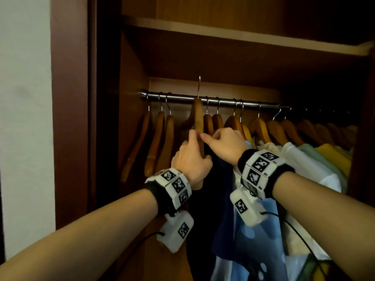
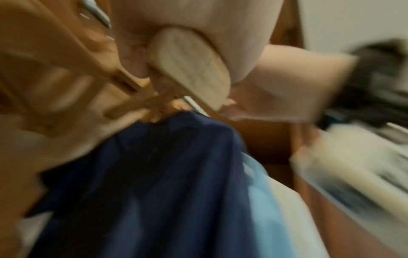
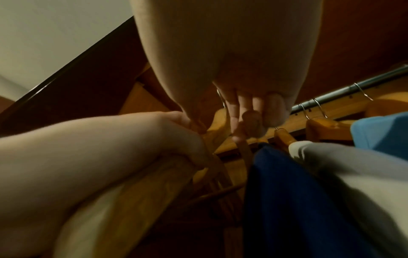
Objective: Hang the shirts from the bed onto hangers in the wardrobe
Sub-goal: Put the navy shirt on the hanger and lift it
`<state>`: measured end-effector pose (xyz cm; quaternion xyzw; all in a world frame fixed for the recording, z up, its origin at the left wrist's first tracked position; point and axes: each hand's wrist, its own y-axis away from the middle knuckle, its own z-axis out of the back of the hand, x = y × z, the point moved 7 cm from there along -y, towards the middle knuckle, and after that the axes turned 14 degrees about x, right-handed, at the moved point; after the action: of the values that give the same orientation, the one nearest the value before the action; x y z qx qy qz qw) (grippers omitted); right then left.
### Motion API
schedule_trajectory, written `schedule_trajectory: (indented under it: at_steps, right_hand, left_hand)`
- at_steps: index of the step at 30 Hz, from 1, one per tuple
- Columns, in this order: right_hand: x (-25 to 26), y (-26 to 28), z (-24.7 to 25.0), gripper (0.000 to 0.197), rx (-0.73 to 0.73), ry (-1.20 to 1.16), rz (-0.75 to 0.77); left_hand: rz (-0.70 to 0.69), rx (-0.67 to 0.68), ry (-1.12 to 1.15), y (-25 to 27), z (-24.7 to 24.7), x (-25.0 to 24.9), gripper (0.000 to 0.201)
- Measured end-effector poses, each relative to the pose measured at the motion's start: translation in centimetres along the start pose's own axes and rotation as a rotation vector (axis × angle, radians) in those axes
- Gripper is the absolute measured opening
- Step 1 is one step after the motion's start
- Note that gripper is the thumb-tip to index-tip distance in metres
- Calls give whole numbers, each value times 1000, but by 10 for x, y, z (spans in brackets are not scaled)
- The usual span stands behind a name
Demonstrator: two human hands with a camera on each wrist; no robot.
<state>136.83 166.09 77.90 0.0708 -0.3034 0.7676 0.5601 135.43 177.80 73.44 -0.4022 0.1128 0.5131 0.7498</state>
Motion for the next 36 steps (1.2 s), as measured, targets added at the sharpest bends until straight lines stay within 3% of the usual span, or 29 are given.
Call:
schedule_trajectory:
  at_steps: [7,11,16,19,22,27,29,32,36]
  right_hand:
    - [-18,25,-40,45,306,-422,-64]
    - [-35,40,-42,25,274,-516,-143]
    - [-39,65,-35,28,262,-324,-107]
    - [-51,93,-26,24,244,-241,-112]
    - [-71,138,-25,16,341,-219,-138]
    - [-110,237,-14,16,463,-224,-136]
    - [-125,285,-1,12,497,-186,-127]
    - [-155,355,24,14,520,-124,-191]
    - [-218,433,67,25,399,28,-391]
  left_hand:
    - [-141,16,16,46,-24,-1,62]
    - [-163,45,44,75,-39,-6,50]
    - [-213,121,-44,121,-62,-28,39]
    - [-261,47,-68,130,-52,-40,25]
    - [-232,-40,-32,115,-43,-52,29]
    - [-129,-23,-219,108,-75,-81,71]
    - [-150,59,-218,123,-102,-103,63]
    - [-190,213,-206,158,-154,-142,35]
    - [-268,350,-225,208,-233,-197,40]
